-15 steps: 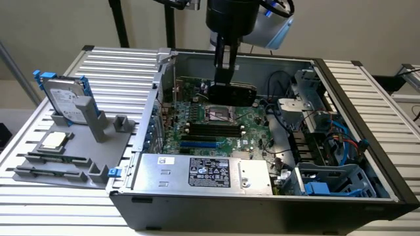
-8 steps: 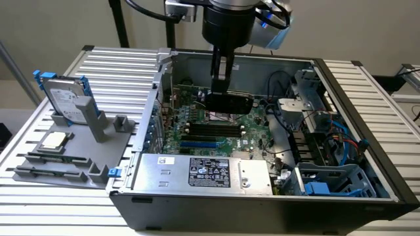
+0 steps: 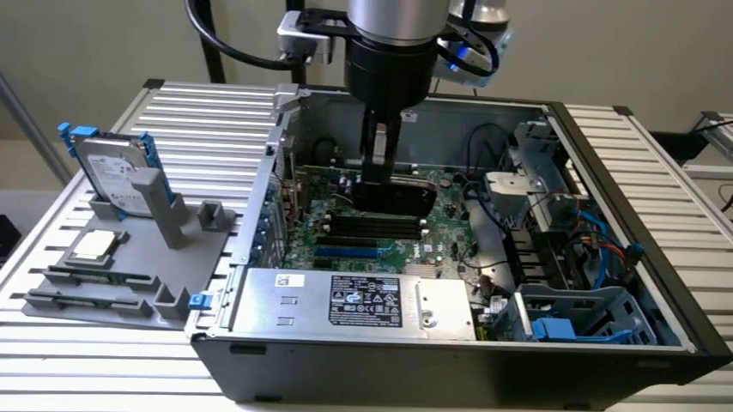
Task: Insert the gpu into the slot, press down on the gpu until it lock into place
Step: 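Insert the gpu into the slot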
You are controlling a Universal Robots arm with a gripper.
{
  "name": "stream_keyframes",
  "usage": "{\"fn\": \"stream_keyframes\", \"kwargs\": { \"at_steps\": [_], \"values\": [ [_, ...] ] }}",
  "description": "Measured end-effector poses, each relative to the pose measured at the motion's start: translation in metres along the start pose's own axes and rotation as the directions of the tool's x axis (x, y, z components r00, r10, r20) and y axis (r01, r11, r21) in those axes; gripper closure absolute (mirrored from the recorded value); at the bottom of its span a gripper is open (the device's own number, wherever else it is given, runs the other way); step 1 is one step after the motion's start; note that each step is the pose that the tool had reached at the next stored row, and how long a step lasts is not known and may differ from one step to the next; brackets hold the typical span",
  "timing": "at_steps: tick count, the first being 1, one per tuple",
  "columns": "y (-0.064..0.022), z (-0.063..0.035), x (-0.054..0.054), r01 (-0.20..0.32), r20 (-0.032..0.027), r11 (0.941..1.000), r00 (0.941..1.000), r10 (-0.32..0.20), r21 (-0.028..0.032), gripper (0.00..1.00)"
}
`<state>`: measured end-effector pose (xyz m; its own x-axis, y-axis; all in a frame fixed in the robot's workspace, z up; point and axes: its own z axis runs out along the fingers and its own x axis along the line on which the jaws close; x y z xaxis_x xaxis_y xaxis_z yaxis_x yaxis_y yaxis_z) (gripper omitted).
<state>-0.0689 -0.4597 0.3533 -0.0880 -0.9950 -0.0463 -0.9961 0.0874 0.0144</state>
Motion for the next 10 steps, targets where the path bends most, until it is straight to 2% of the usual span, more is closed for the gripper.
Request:
{"fn": "stream_keyframes", "kwargs": {
  "at_steps": [4, 10],
  "values": [
    [0.0008, 0.0071, 0.002, 0.000, 0.0069, 1.0000, 1.0000, 0.000, 0.0027, 0.74],
    [0.0045, 0.0179, 0.003, 0.000, 0.0091, 1.0000, 1.0000, 0.000, 0.0048, 0.74]
  ]
}}
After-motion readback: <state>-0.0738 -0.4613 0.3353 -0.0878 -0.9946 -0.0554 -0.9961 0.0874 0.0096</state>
